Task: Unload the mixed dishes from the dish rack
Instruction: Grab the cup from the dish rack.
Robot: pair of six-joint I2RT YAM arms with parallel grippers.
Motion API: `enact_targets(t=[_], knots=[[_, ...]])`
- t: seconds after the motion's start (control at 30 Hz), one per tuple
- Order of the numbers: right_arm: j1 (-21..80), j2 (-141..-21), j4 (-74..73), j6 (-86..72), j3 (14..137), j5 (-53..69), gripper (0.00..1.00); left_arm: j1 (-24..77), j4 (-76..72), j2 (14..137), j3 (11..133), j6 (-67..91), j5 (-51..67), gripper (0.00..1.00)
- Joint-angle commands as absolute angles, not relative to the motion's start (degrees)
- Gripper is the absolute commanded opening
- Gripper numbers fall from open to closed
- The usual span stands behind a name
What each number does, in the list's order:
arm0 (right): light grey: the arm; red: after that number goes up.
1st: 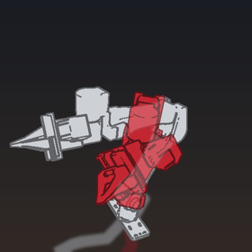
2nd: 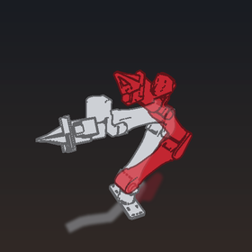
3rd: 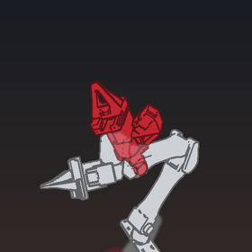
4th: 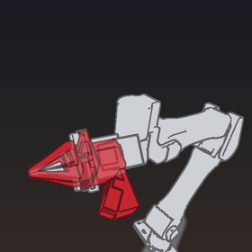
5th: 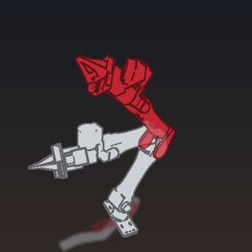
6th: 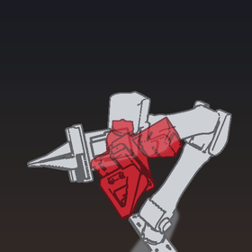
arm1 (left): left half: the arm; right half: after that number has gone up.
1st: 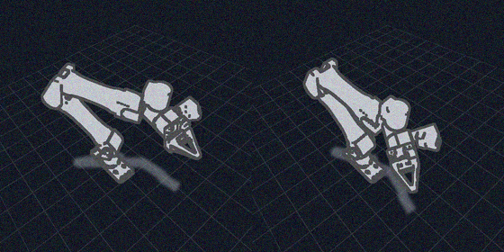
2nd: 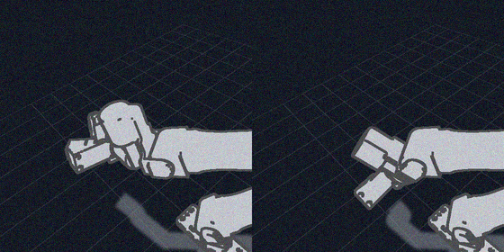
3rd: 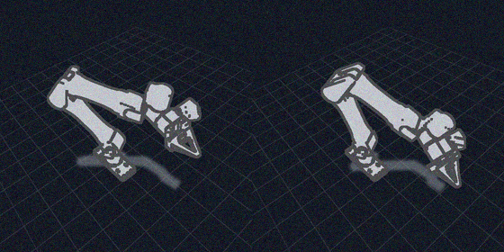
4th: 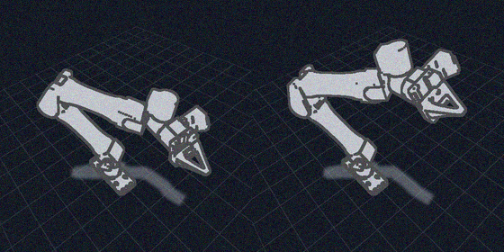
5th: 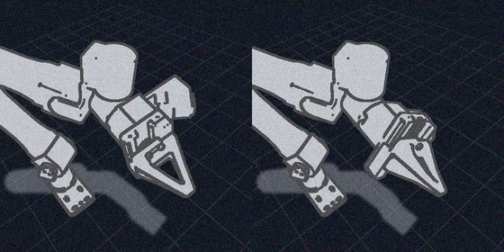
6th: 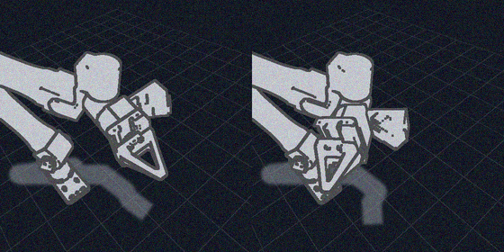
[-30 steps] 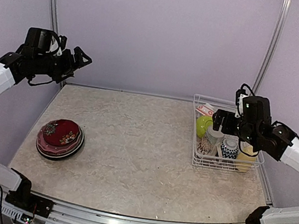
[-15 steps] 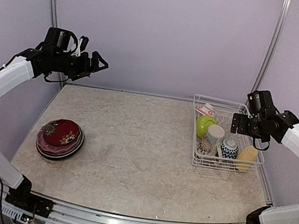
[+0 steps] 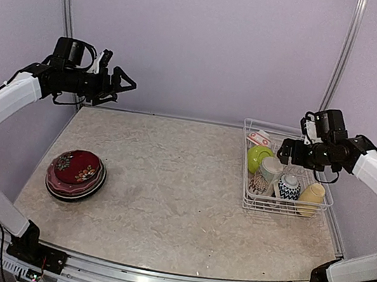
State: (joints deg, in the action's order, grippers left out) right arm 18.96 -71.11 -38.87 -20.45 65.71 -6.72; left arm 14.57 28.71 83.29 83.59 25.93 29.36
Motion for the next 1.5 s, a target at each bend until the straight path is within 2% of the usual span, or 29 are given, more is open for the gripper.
enact_targets(t=[0.0, 0.17, 0.4, 0.77, 0.83, 0.97, 1.1, 1.23, 1.33, 1.47], knots=[[19.8, -74.4, -33.4, -19.9, 63.6, 1.9, 1.0, 14.6, 27.6, 83.6, 82.9, 26.8, 33.9, 0.99], [22.8, -78.7, -31.8, -19.3, 64.6, 0.7, 1.0, 15.1, 27.1, 83.8, 82.5, 27.4, 35.3, 0.99], [25.9, -82.8, -33.3, -21.7, 64.4, -9.9, 1.0, 15.5, 27.1, 84.2, 82.4, 27.8, 35.8, 0.99], [26.0, -86.1, -24.5, -24.8, 60.8, -11.4, 0.99, 16.2, 27.0, 85.1, 82.0, 27.8, 35.7, 0.99], [26.0, -86.0, -24.2, -24.9, 60.5, -12.4, 0.94, 16.6, 27.2, 85.0, 82.2, 27.4, 35.2, 0.99], [26.3, -85.9, -23.4, -25.7, 60.7, -11.1, 0.76, 16.8, 27.1, 85.2, 82.2, 27.8, 35.8, 0.99], [27.5, -84.6, -24.9, -26.1, 61.4, -13.5, 0.62, 17.1, 26.9, 84.9, 82.1, 28.3, 36.5, 0.99], [27.5, -81.7, -25.9, -26.2, 62.2, -15.5, 0.43, 17.4, 26.9, 84.4, 82.0, 28.2, 36.2, 0.99], [27.5, -79.8, -25.6, -26.6, 62.9, -15.2, 0.34, 17.4, 26.8, 84.5, 82.0, 28.4, 36.3, 0.99], [27.5, -77.5, -24.7, -28.2, 63.7, -14.4, 0.16, 17.8, 26.8, 84.4, 81.9, 28.4, 36.3, 0.99]])
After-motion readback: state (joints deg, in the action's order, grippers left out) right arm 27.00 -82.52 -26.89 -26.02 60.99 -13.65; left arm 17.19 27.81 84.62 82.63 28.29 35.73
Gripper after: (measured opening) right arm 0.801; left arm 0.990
